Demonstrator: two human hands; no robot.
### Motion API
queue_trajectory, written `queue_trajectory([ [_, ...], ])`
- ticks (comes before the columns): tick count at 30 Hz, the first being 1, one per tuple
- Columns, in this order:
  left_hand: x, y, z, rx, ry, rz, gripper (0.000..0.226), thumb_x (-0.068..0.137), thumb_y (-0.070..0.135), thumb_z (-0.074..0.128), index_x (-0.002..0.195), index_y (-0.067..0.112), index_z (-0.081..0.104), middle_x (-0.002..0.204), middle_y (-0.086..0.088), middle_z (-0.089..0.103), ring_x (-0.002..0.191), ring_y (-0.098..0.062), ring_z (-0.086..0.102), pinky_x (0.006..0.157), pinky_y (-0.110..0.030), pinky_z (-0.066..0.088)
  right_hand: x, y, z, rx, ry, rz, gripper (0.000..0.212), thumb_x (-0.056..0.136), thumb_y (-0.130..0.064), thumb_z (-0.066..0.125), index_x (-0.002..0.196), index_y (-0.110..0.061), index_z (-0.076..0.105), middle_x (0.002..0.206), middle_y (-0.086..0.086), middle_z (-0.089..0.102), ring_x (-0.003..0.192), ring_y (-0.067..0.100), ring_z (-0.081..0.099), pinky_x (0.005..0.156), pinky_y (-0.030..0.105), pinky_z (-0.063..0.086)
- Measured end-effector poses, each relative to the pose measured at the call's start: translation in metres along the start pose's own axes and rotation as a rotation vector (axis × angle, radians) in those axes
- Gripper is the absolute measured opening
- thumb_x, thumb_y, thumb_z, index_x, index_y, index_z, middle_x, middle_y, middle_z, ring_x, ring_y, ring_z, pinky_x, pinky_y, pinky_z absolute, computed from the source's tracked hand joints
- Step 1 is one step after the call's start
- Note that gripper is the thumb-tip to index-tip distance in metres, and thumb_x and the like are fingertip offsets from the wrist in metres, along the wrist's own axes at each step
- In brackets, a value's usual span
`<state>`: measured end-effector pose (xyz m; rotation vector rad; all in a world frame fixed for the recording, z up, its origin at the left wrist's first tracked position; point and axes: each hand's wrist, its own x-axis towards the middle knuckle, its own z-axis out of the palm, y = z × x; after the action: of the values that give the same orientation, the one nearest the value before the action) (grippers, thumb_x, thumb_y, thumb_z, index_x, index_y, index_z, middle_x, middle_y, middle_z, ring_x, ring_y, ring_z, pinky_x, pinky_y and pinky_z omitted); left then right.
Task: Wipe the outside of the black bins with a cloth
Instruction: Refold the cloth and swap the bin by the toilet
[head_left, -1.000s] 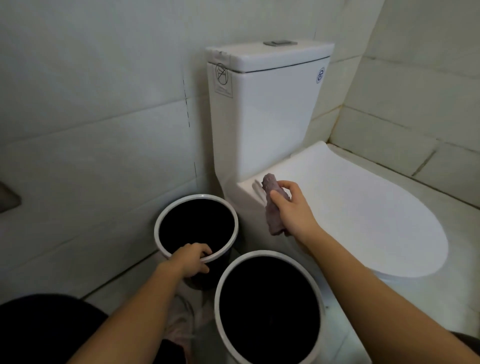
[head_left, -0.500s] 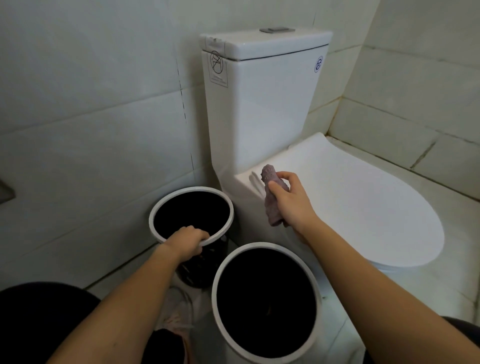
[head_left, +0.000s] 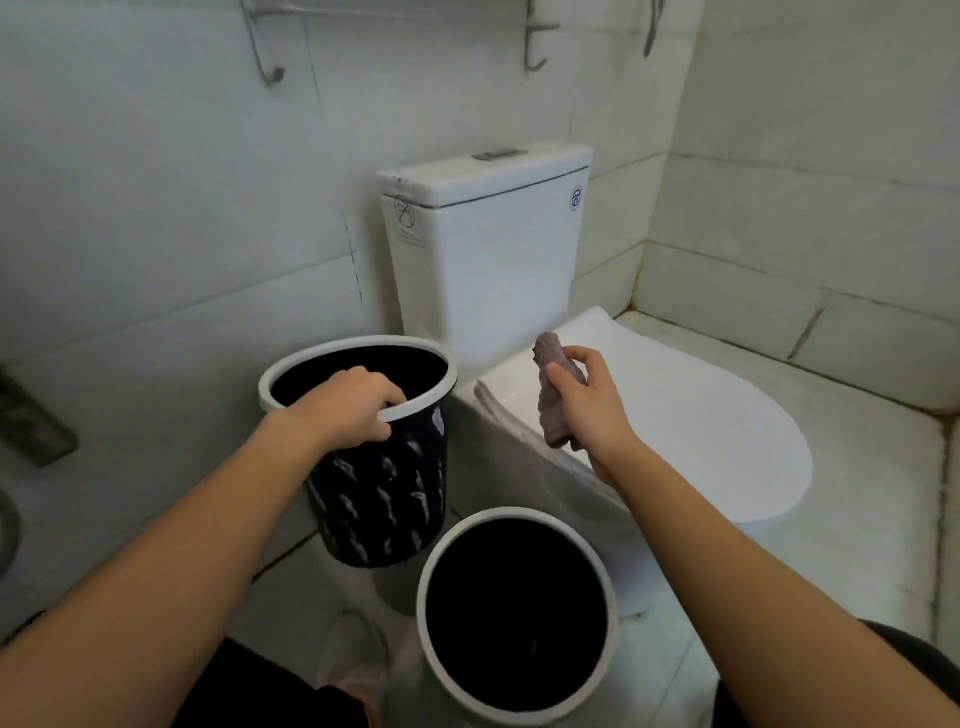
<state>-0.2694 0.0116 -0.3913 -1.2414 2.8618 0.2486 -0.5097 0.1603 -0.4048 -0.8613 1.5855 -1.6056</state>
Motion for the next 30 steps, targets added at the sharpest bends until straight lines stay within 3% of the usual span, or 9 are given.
queue_trajectory([
  [3, -0.012, 0.023, -0.039, 0.037, 0.004, 0.031, 0.031, 0.074, 0.015, 0.064, 0.095, 0.038, 0.070, 0.086, 0.005, 0.068, 0.087, -0.020, 0.058, 0.077, -0.038, 0.051, -0.012, -0.017, -0.013, 0.021, 0.019, -0.065, 0.012, 0.097, -0.022, 0.049, 0.107, -0.028, 0.047, 0.064, 0.009, 0.055, 0.038, 0.019, 0.041, 0.035, 0.018, 0.028],
  [6, -0.023, 0.046, -0.074, 0.058, 0.022, 0.069, 0.030, 0.075, 0.014, 0.065, 0.094, 0.036, 0.070, 0.080, 0.010, 0.067, 0.080, -0.015, 0.060, 0.072, -0.038, 0.053, -0.021, -0.026, -0.021, 0.028, 0.021, -0.105, 0.014, 0.097, -0.022, 0.050, 0.108, -0.030, 0.048, 0.065, 0.008, 0.055, 0.044, 0.020, 0.042, 0.037, 0.022, 0.028],
  [9, -0.031, 0.071, -0.105, 0.063, 0.070, 0.108, 0.031, 0.075, 0.014, 0.065, 0.089, 0.041, 0.068, 0.070, 0.015, 0.062, 0.071, -0.008, 0.056, 0.060, -0.030, 0.044, -0.029, -0.032, -0.030, 0.049, 0.024, -0.127, 0.019, 0.096, -0.020, 0.050, 0.112, -0.030, 0.048, 0.064, 0.007, 0.054, 0.048, 0.021, 0.040, 0.040, 0.027, 0.030],
  [11, -0.034, 0.086, -0.124, 0.072, 0.102, 0.143, 0.035, 0.074, 0.014, 0.067, 0.096, 0.042, 0.071, 0.064, 0.022, 0.059, 0.067, 0.001, 0.052, 0.056, -0.026, 0.037, -0.033, -0.036, -0.037, 0.050, 0.038, -0.139, 0.019, 0.096, -0.022, 0.051, 0.112, -0.032, 0.049, 0.066, 0.009, 0.054, 0.049, 0.021, 0.041, 0.041, 0.028, 0.032],
  [16, -0.028, 0.125, -0.158, 0.032, 0.174, 0.273, 0.041, 0.074, 0.012, 0.068, 0.103, 0.039, 0.073, 0.058, 0.031, 0.061, 0.065, 0.016, 0.054, 0.047, -0.008, 0.034, -0.039, -0.052, -0.053, -0.005, 0.151, -0.220, 0.017, 0.097, -0.026, 0.054, 0.111, -0.036, 0.051, 0.074, 0.005, 0.062, 0.054, 0.015, 0.053, 0.043, 0.030, 0.040],
  [21, -0.009, 0.159, -0.184, 0.066, 0.201, 0.327, 0.039, 0.075, 0.016, 0.069, 0.105, 0.040, 0.073, 0.068, 0.023, 0.066, 0.068, 0.006, 0.055, 0.053, -0.018, 0.034, -0.040, -0.069, -0.076, -0.006, 0.274, -0.300, 0.017, 0.095, -0.026, 0.056, 0.109, -0.037, 0.054, 0.063, -0.008, 0.063, 0.049, 0.011, 0.054, 0.042, 0.027, 0.044],
  [24, 0.007, 0.171, -0.202, 0.038, 0.217, 0.365, 0.036, 0.076, 0.018, 0.073, 0.106, 0.038, 0.073, 0.067, 0.026, 0.064, 0.071, 0.004, 0.055, 0.061, -0.023, 0.039, -0.038, -0.076, -0.088, -0.041, 0.322, -0.337, 0.021, 0.095, -0.028, 0.056, 0.109, -0.043, 0.053, 0.070, -0.013, 0.067, 0.050, 0.007, 0.057, 0.045, 0.026, 0.048],
  [27, 0.027, 0.182, -0.218, 0.015, 0.234, 0.409, 0.037, 0.076, 0.021, 0.075, 0.108, 0.040, 0.071, 0.060, 0.036, 0.059, 0.066, 0.008, 0.056, 0.060, -0.020, 0.037, -0.035, -0.078, -0.097, -0.066, 0.349, -0.367, 0.023, 0.093, -0.031, 0.057, 0.106, -0.050, 0.055, 0.074, -0.006, 0.068, 0.053, 0.010, 0.058, 0.046, 0.027, 0.048],
  [30, 0.052, 0.194, -0.224, -0.020, 0.233, 0.444, 0.037, 0.077, 0.021, 0.075, 0.108, 0.040, 0.071, 0.062, 0.041, 0.059, 0.065, 0.010, 0.057, 0.061, -0.019, 0.038, -0.026, -0.076, -0.106, -0.103, 0.417, -0.381, 0.025, 0.088, -0.038, 0.057, 0.110, -0.050, 0.055, 0.086, -0.006, 0.070, 0.066, 0.016, 0.065, 0.058, 0.038, 0.056],
])
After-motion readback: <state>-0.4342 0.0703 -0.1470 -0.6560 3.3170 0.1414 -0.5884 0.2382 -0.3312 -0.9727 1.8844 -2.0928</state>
